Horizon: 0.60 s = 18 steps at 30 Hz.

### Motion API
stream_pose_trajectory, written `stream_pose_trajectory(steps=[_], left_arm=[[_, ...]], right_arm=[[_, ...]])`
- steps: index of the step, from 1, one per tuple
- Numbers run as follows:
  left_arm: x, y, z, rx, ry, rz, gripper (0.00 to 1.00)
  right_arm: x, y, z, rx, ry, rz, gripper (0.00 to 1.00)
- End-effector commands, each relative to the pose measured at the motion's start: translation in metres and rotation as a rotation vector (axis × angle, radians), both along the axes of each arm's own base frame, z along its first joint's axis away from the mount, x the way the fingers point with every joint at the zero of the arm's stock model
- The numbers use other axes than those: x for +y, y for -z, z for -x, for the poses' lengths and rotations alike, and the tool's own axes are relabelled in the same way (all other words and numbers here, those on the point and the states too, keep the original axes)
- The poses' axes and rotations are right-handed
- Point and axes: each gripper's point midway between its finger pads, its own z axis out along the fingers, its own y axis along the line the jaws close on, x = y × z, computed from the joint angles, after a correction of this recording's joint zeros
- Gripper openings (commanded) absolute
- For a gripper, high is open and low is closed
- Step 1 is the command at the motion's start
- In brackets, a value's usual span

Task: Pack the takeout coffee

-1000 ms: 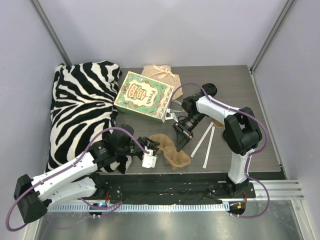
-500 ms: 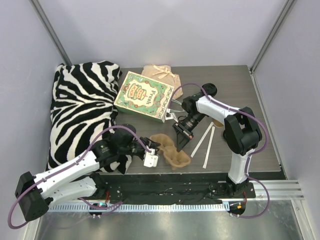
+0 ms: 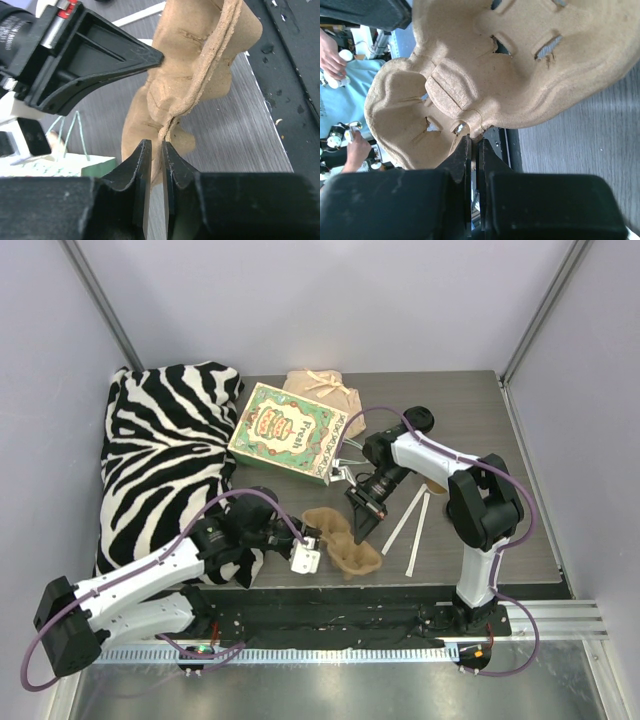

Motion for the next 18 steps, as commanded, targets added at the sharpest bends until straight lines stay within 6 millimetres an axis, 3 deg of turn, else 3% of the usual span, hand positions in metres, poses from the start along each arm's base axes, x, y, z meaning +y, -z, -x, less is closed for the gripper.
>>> stream_pose_trajectory(steps=[1,18], left_arm=[[-0.008,-0.011,-0.011,-0.059,0.011,-0.008,0.18],[-0.018,-0.005,0.000,-0.137,0.091,0.001,0.24]], right_arm=[[0.004,-0.023,0.019,0.063,-0.041,-0.006,0.01],[0.025,-0.037,0.020,0.171,-0.011,-0.090,0.01]])
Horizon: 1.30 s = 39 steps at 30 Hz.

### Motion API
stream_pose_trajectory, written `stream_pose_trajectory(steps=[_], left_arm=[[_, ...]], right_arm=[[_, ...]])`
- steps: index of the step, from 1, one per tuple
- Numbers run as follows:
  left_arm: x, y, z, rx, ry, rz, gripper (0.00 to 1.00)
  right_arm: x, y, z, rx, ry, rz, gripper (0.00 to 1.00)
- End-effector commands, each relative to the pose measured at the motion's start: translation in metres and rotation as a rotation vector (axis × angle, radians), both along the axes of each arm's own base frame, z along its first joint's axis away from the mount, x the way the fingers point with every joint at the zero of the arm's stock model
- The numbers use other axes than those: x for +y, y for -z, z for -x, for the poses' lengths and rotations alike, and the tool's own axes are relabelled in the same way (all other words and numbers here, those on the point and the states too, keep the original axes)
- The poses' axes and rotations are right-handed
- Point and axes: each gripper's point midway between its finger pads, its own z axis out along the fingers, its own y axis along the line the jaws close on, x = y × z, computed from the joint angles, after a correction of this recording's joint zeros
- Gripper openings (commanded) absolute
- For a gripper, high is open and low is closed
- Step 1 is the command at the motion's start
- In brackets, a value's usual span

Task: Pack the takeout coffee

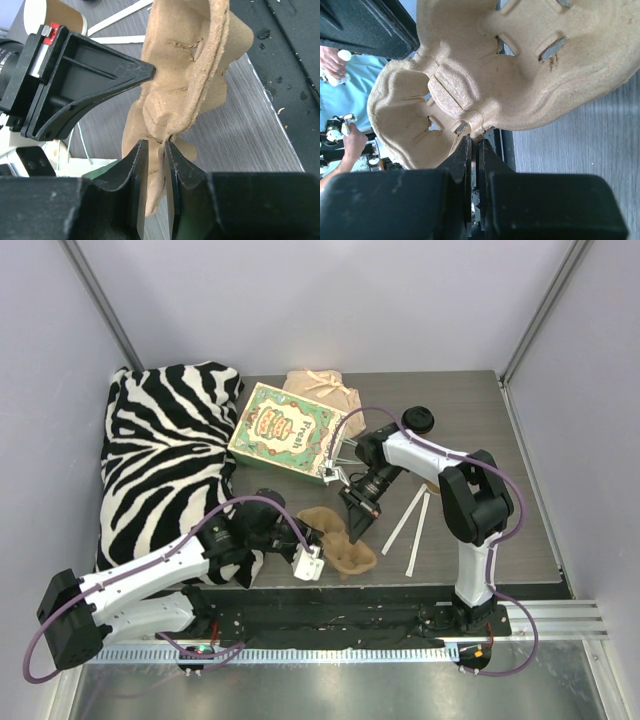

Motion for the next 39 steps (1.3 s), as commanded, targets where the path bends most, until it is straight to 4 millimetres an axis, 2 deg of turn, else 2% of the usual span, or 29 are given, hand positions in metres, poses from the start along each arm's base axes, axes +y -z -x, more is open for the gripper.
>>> stream_pose_trajectory(steps=[1,15,19,22,25,30,39], left_arm=[[-0.013,-0.017,-0.002,-0.078,0.036,0.074,0.24],[-0.033,-0.016,0.001,-0.134,0.092,0.089,0.18],[-0.038,-0.016,0.005,-0.150,0.106,0.112,0.20],[-0.040,-0.016,0.009,-0.151,0.127,0.124,0.26],[-0.038,-0.007,0.015,-0.170,0.176,0.099,0.30],[-0.036,0.009,0.021,-0.125,0.213,0.027,0.30],[-0.044,0.017,0.018,-0.140,0.258,-0.017,0.22]], right_arm=[[0.014,-0.044,0.025,0.176,0.025,-0.085,0.01],[0.029,-0.048,0.027,0.201,0.007,-0.095,0.01],[0.033,-0.047,0.026,0.219,0.014,-0.103,0.01],[0.034,-0.047,0.025,0.226,0.018,-0.107,0.01],[0.035,-0.048,0.024,0.226,0.019,-0.106,0.01],[0.036,-0.048,0.022,0.223,0.021,-0.104,0.01],[0.037,-0.044,0.021,0.236,0.022,-0.095,0.01]])
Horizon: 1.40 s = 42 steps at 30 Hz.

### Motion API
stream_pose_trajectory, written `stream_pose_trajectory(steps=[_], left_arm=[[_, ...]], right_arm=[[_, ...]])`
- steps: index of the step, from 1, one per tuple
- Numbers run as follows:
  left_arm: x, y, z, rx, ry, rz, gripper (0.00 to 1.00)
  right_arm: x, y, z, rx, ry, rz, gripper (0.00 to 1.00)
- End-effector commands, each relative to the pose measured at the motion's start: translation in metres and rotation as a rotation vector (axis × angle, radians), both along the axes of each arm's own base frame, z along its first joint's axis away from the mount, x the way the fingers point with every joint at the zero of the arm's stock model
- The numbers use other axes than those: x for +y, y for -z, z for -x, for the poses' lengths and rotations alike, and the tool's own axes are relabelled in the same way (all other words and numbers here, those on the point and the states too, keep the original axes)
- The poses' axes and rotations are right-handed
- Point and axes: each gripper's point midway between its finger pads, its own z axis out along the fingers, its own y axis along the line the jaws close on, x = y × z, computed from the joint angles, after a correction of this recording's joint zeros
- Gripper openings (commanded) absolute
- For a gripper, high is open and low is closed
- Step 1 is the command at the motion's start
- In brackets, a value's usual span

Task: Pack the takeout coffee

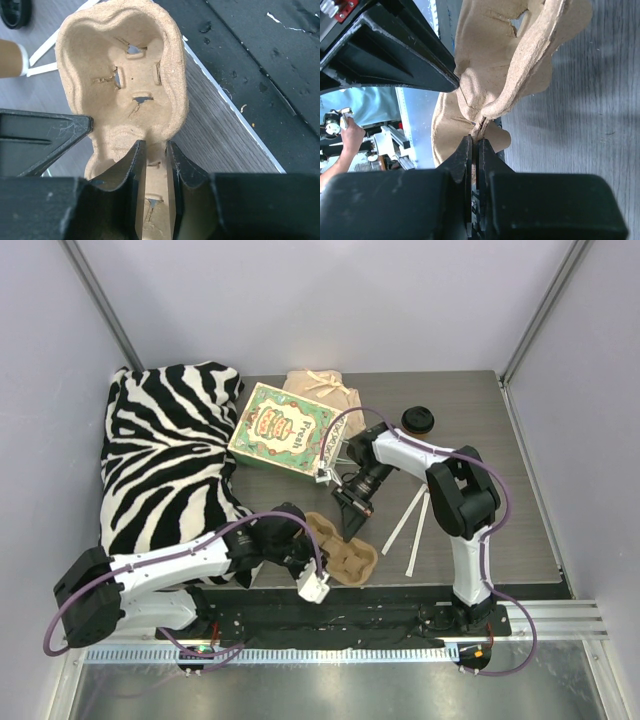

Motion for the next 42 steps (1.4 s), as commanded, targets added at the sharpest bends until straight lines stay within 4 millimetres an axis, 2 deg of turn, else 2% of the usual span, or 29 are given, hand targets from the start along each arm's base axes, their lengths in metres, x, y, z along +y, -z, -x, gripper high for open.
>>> stream_pose_trajectory(steps=[1,11,15,17,18,25,31,34,37,38,40,41,42], left_arm=[[-0.034,-0.037,-0.010,-0.099,0.082,0.128,0.21],[-0.032,-0.027,-0.002,-0.112,0.125,0.092,0.01],[-0.034,-0.030,-0.001,-0.116,0.125,0.111,0.01],[-0.034,-0.031,-0.001,-0.127,0.129,0.128,0.09],[-0.034,-0.032,-0.001,-0.131,0.128,0.135,0.10],[-0.036,-0.023,-0.003,-0.128,0.131,0.096,0.04],[-0.036,-0.006,-0.018,-0.108,0.036,0.001,0.01],[-0.037,-0.005,-0.025,-0.069,-0.042,-0.023,0.00],[-0.039,-0.011,-0.027,-0.027,-0.106,-0.007,0.00],[-0.040,-0.014,-0.029,-0.019,-0.125,0.004,0.00],[-0.040,-0.019,-0.032,0.012,-0.194,0.027,0.00],[-0.039,-0.019,-0.033,0.029,-0.221,0.028,0.00],[-0.039,-0.021,-0.035,0.035,-0.248,0.034,0.00]], right_arm=[[0.023,-0.053,0.027,0.226,0.049,-0.096,0.01],[0.028,-0.047,0.022,0.250,0.058,-0.089,0.01],[0.030,-0.043,0.020,0.264,0.063,-0.088,0.01],[0.030,-0.042,0.019,0.277,0.069,-0.086,0.01],[0.030,-0.041,0.018,0.279,0.074,-0.087,0.01],[0.030,-0.044,0.015,0.272,0.078,-0.091,0.01],[0.030,-0.041,0.014,0.269,0.077,-0.079,0.01],[0.031,-0.040,0.011,0.262,0.075,-0.080,0.01],[0.032,-0.040,0.006,0.249,0.076,-0.073,0.17],[0.031,-0.039,0.001,0.245,0.086,-0.068,0.28],[0.032,-0.044,-0.010,0.211,0.095,-0.074,0.39],[0.030,-0.043,-0.016,0.194,0.102,-0.065,0.51],[0.028,-0.046,-0.028,0.166,0.124,-0.068,0.59]])
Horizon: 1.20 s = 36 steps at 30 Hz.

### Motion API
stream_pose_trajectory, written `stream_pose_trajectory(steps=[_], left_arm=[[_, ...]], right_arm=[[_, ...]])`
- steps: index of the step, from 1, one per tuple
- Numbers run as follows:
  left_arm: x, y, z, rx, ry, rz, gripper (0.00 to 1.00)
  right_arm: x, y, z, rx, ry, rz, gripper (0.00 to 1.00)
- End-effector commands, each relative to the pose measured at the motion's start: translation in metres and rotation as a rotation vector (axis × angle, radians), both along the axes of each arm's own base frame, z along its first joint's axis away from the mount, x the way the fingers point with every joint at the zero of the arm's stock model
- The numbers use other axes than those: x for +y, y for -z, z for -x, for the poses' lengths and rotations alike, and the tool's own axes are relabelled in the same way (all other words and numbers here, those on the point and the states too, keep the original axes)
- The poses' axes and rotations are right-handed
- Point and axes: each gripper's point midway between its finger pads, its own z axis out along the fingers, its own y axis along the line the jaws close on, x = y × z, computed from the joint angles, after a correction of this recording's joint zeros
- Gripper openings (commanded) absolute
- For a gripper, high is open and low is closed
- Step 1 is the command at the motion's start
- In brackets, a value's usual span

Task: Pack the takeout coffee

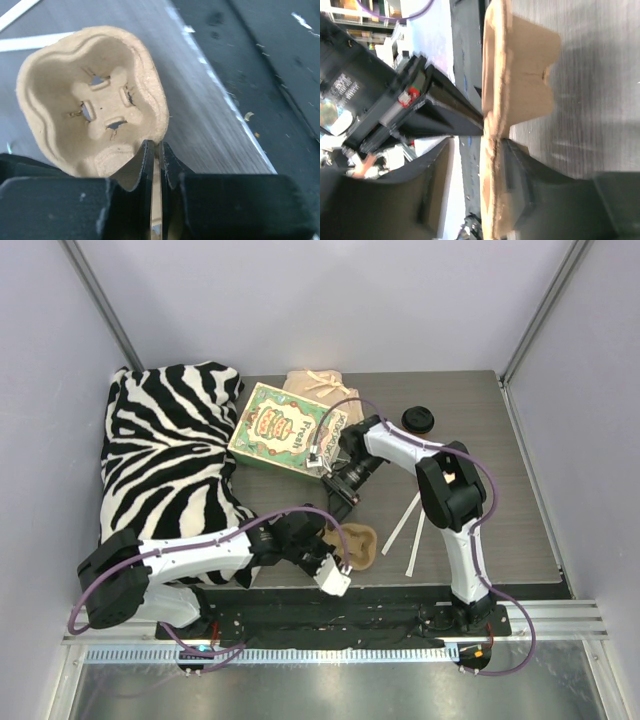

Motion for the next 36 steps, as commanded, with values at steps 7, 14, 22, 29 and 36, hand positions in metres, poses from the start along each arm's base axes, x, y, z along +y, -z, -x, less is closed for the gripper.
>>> stream_pose_trajectory(steps=[7,14,22,29,36], left_arm=[[-0.022,-0.044,-0.027,0.095,-0.324,0.179,0.00],[-0.019,-0.050,-0.052,0.262,-0.612,0.213,0.00],[-0.019,-0.089,-0.070,0.262,-0.685,0.341,0.00],[-0.021,-0.104,-0.073,0.173,-0.621,0.364,0.00],[-0.023,-0.101,-0.078,0.009,-0.582,0.363,0.00]], right_arm=[[-0.029,-0.058,-0.073,-0.034,0.212,0.040,0.79],[-0.060,-0.080,-0.092,-0.111,0.314,0.038,0.80],[-0.090,-0.095,-0.084,-0.276,0.407,0.084,0.85],[-0.097,-0.092,-0.076,-0.298,0.406,0.110,0.85],[-0.101,-0.086,-0.067,-0.293,0.415,0.126,0.85]])
